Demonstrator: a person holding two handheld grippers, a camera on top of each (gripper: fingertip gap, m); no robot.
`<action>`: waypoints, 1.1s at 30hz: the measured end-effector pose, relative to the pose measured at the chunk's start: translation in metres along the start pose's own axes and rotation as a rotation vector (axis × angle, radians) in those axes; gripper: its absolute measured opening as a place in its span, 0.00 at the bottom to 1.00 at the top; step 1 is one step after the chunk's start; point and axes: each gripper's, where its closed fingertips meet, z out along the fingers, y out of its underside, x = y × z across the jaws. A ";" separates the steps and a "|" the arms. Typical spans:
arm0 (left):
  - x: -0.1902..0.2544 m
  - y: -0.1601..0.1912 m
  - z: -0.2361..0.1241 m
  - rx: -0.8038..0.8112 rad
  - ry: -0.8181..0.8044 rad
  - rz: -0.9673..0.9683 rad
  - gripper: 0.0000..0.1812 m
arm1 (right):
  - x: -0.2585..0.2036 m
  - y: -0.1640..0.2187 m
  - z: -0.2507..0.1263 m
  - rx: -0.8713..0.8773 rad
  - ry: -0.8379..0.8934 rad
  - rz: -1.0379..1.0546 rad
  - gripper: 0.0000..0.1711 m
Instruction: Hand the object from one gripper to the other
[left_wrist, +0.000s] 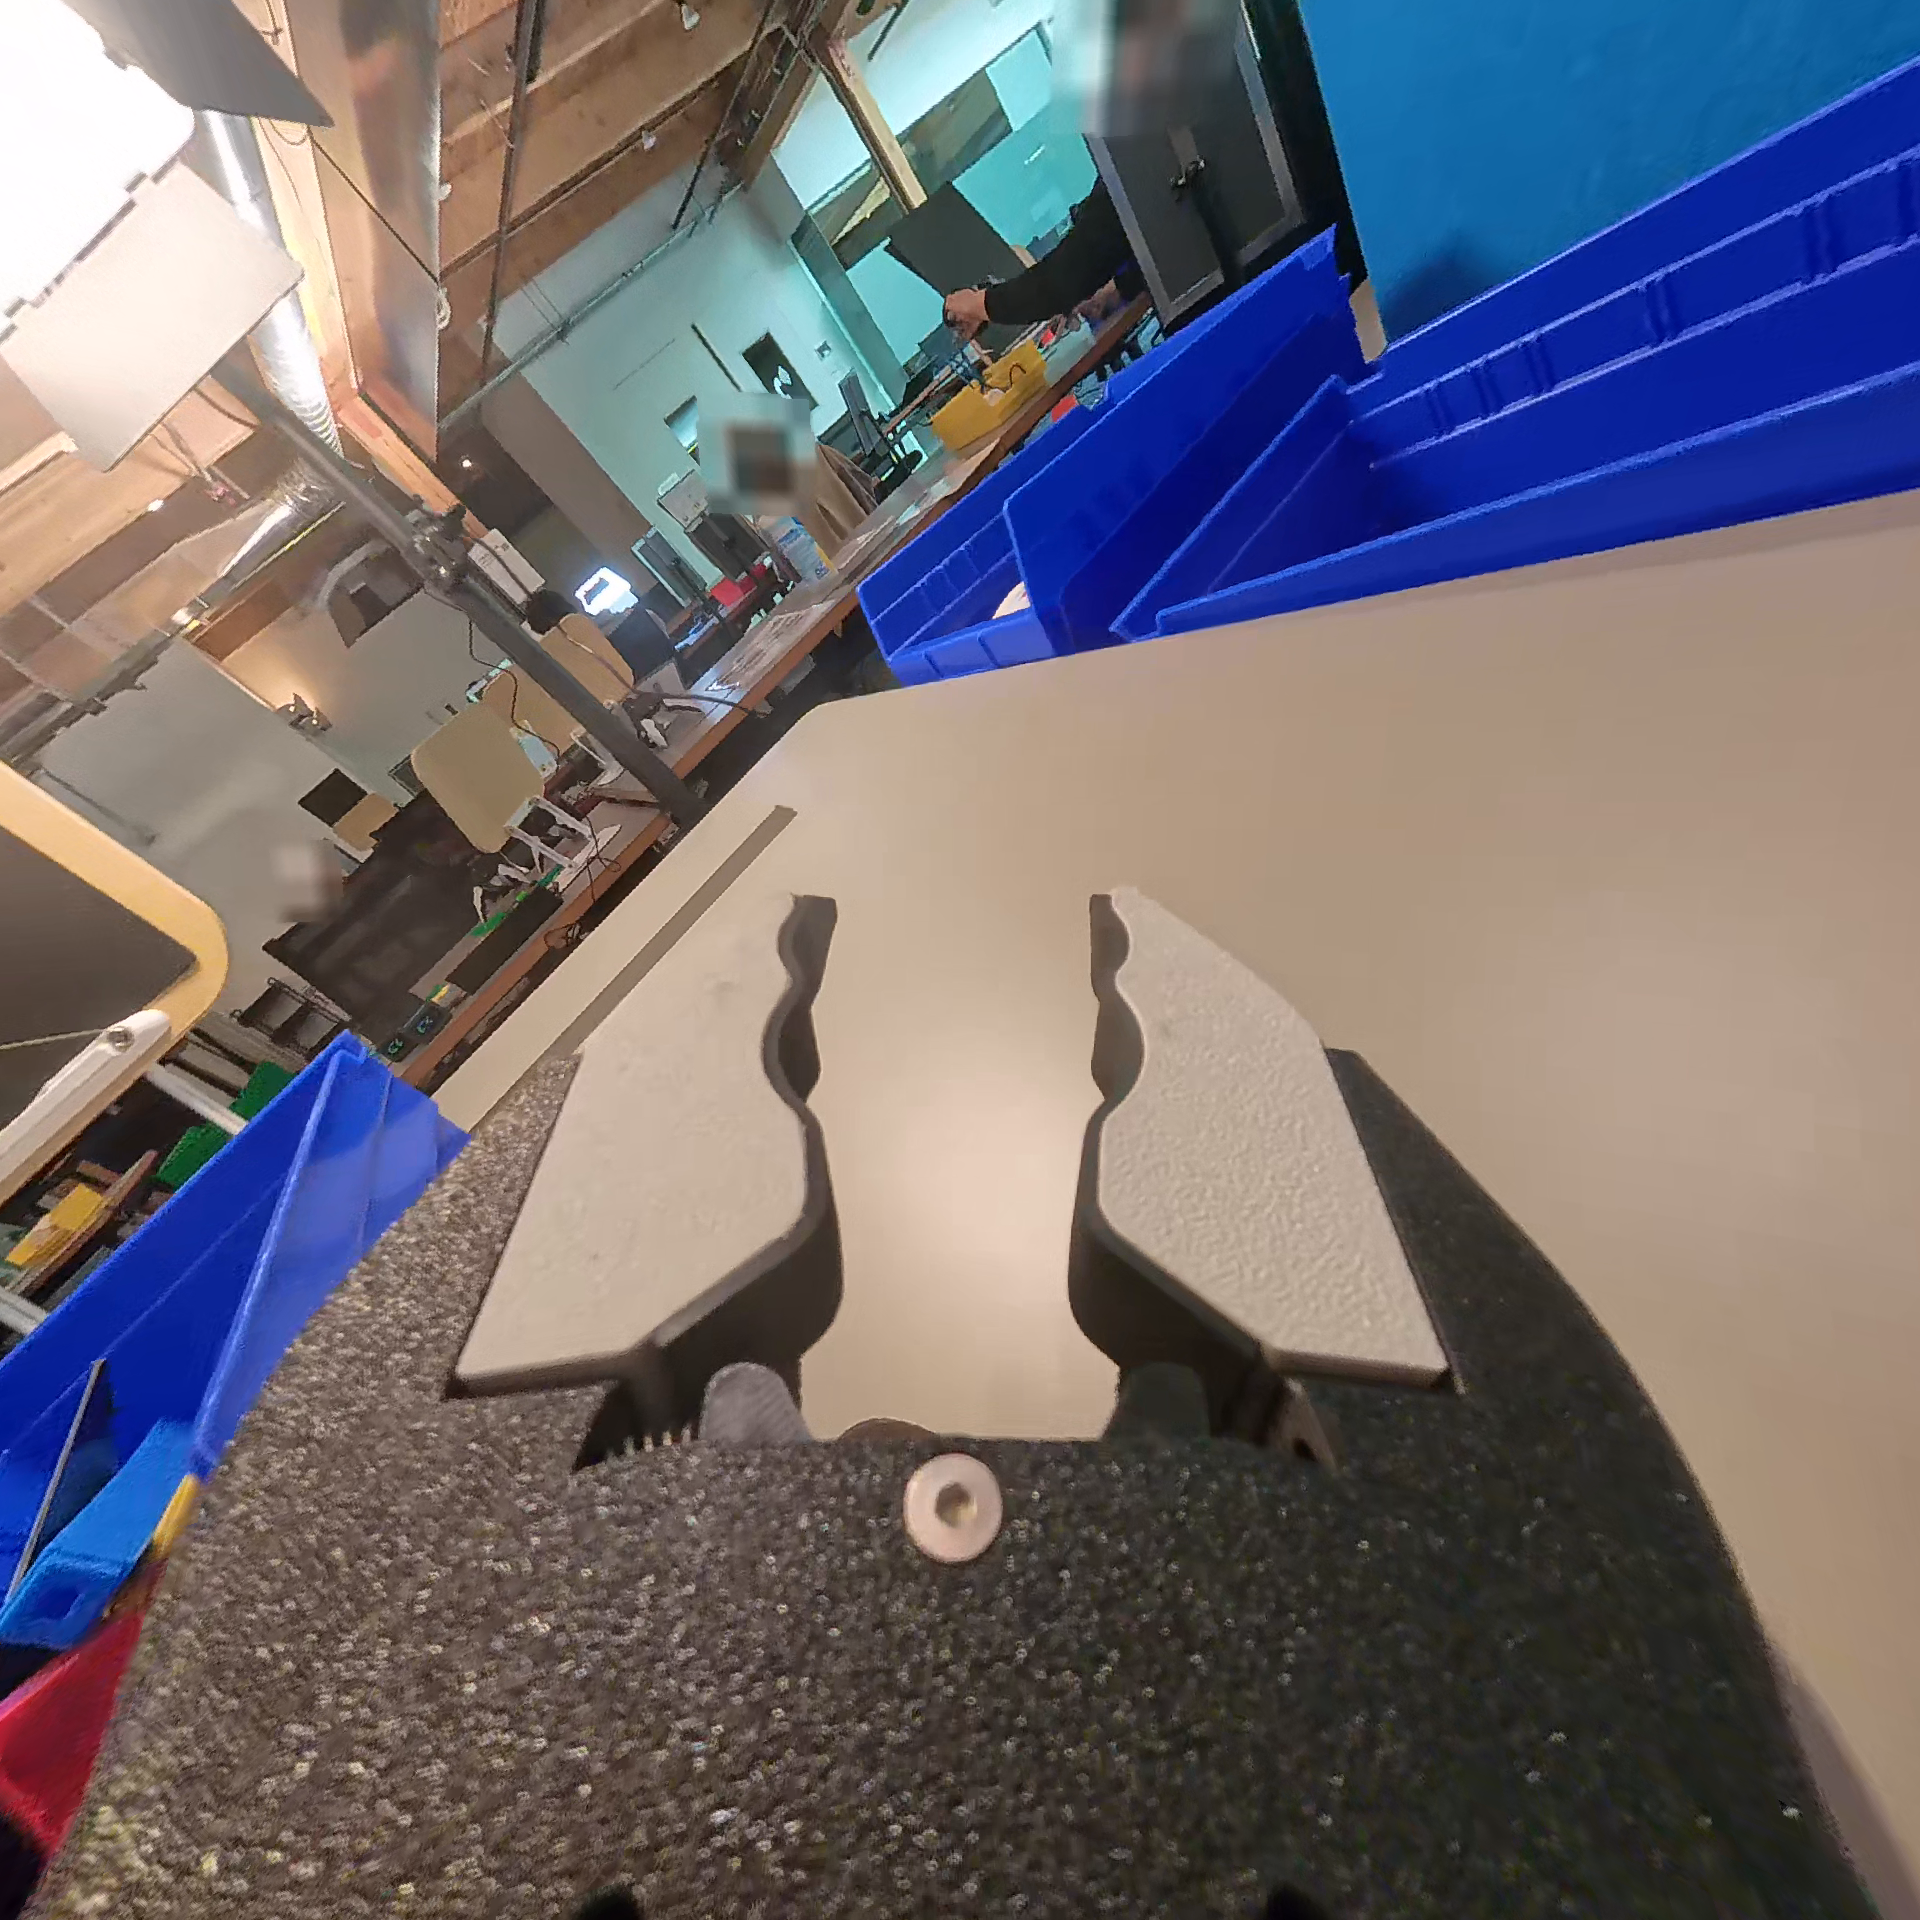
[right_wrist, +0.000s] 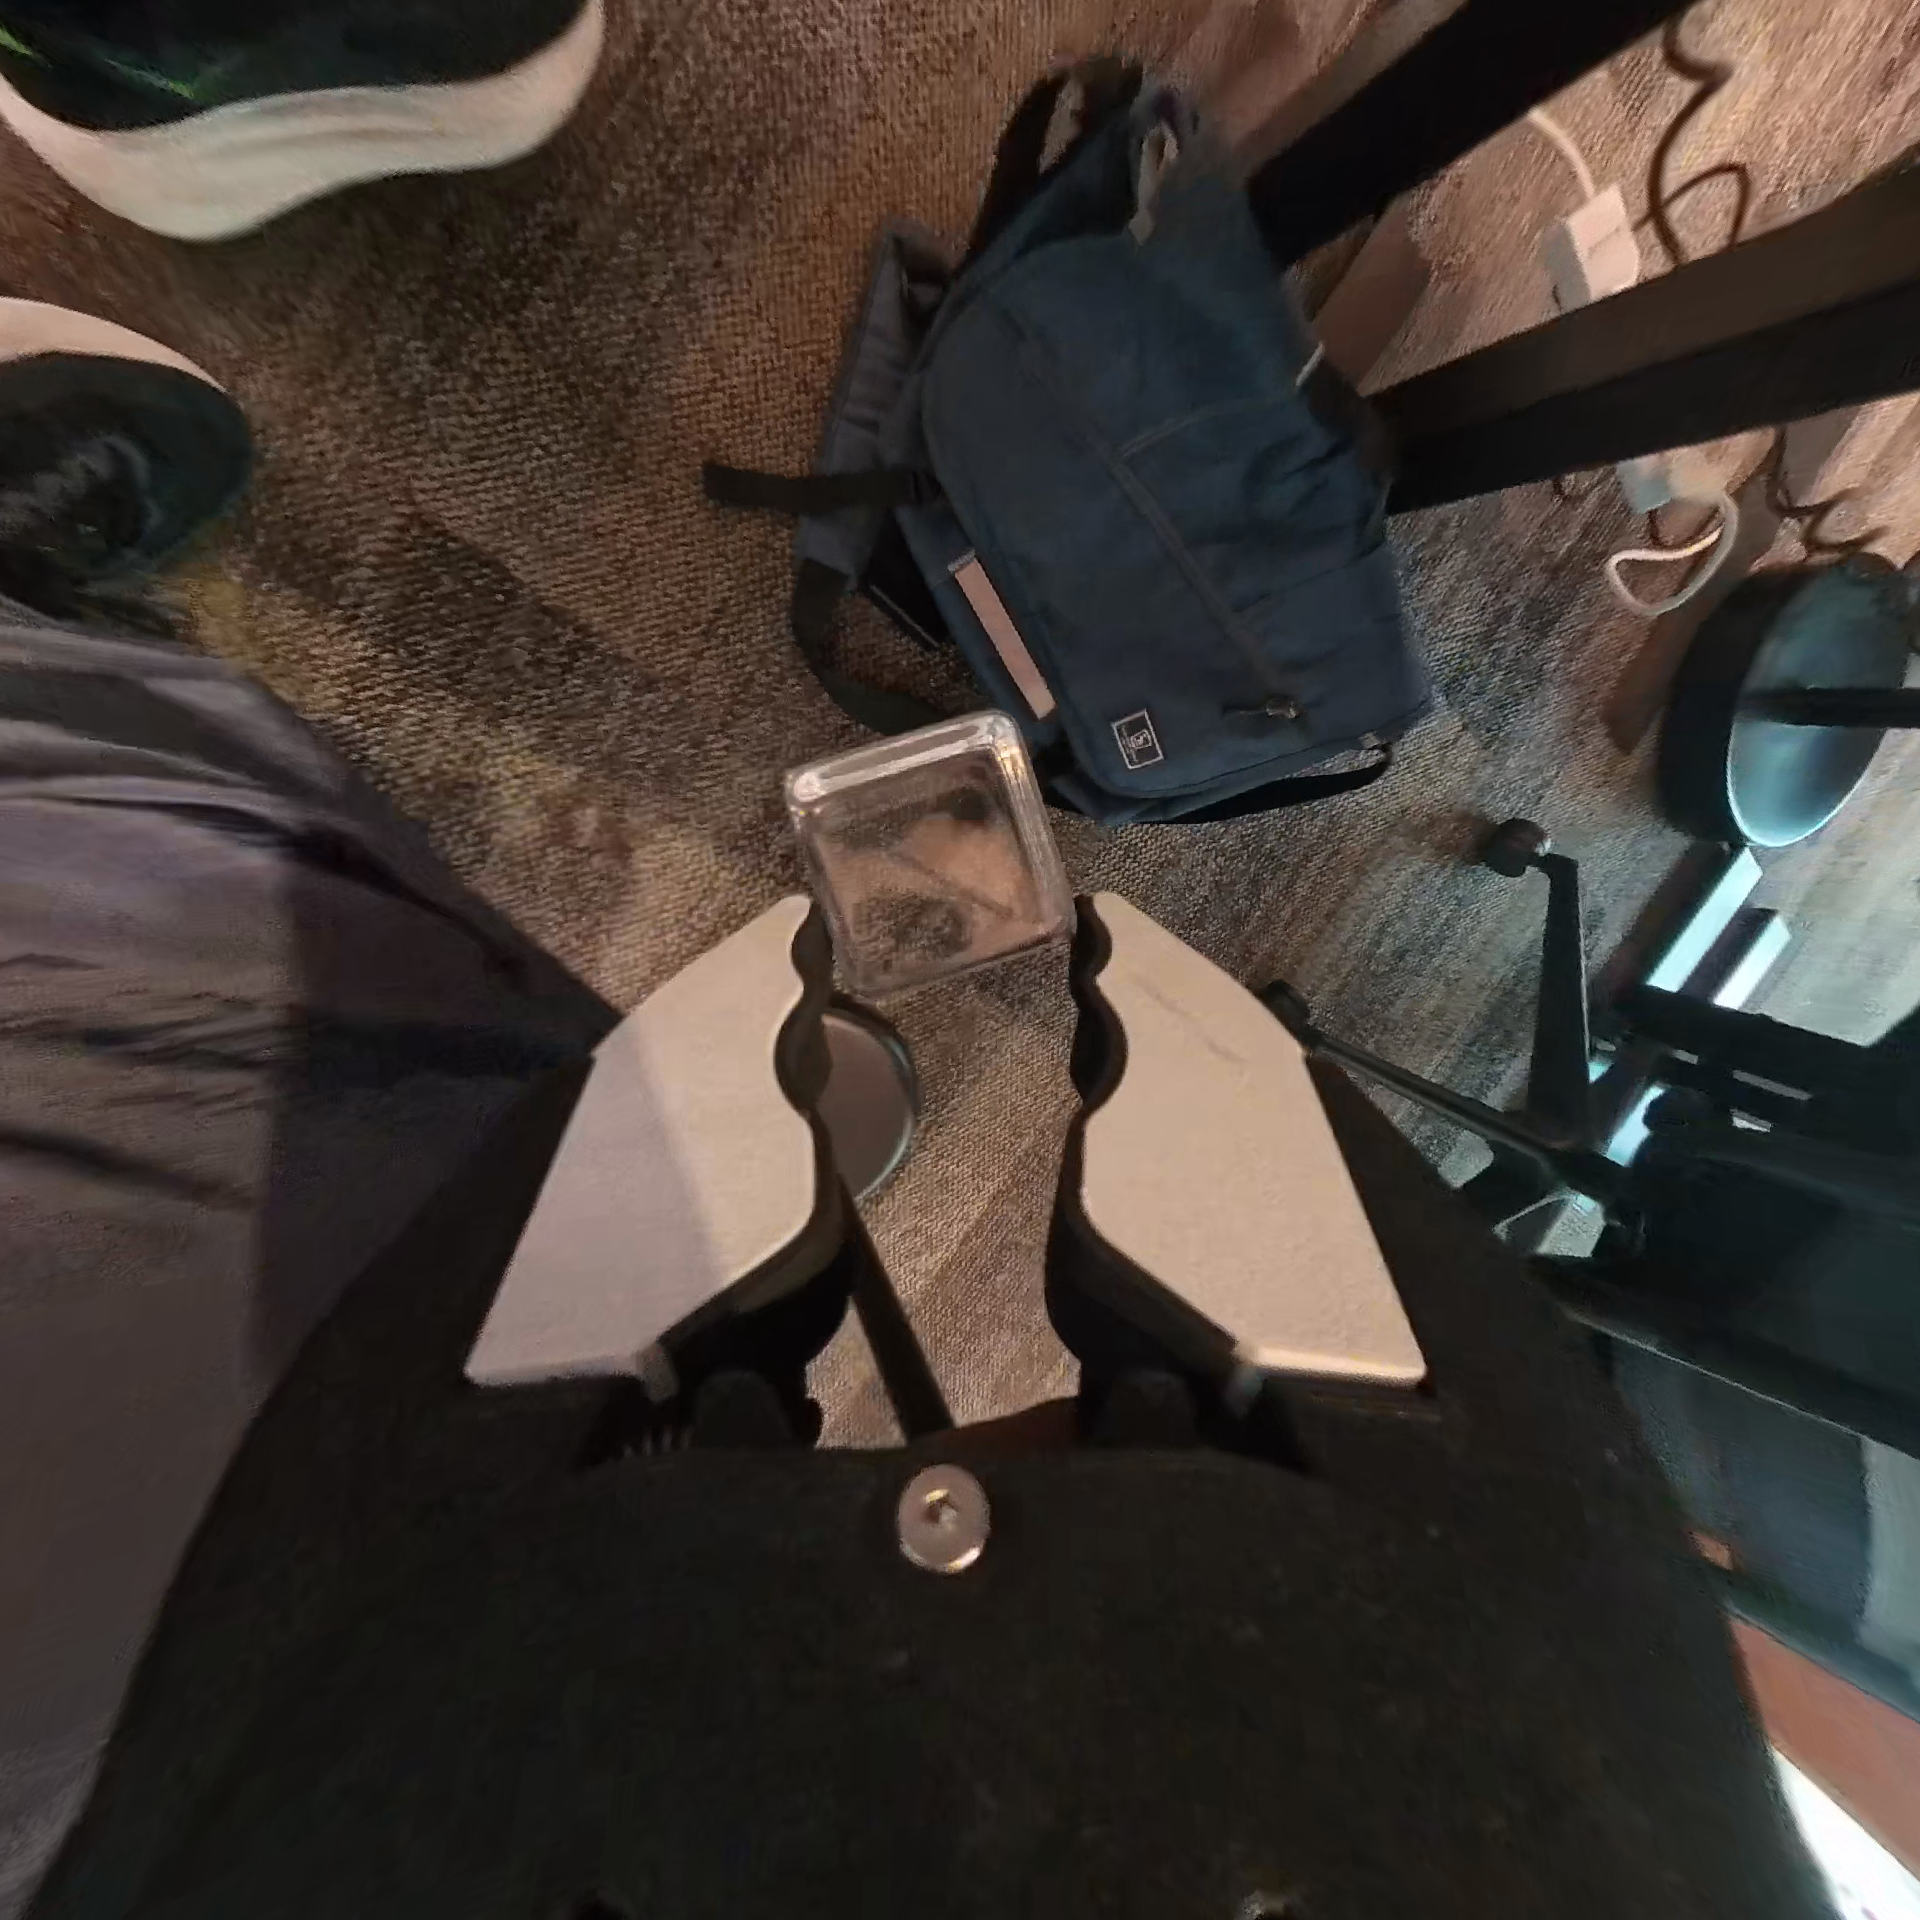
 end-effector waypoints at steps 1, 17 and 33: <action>-0.003 0.003 -0.005 0.000 0.001 -0.005 0.28 | -0.002 -0.008 -0.017 -0.001 -0.007 -0.001 0.26; -0.067 0.025 -0.129 0.221 0.083 -0.185 0.29 | 0.047 -0.184 -0.273 0.112 0.141 -0.211 0.26; -0.209 0.115 -0.209 0.166 -0.185 -0.387 0.29 | 0.069 -0.449 -0.314 0.514 0.404 -0.404 0.26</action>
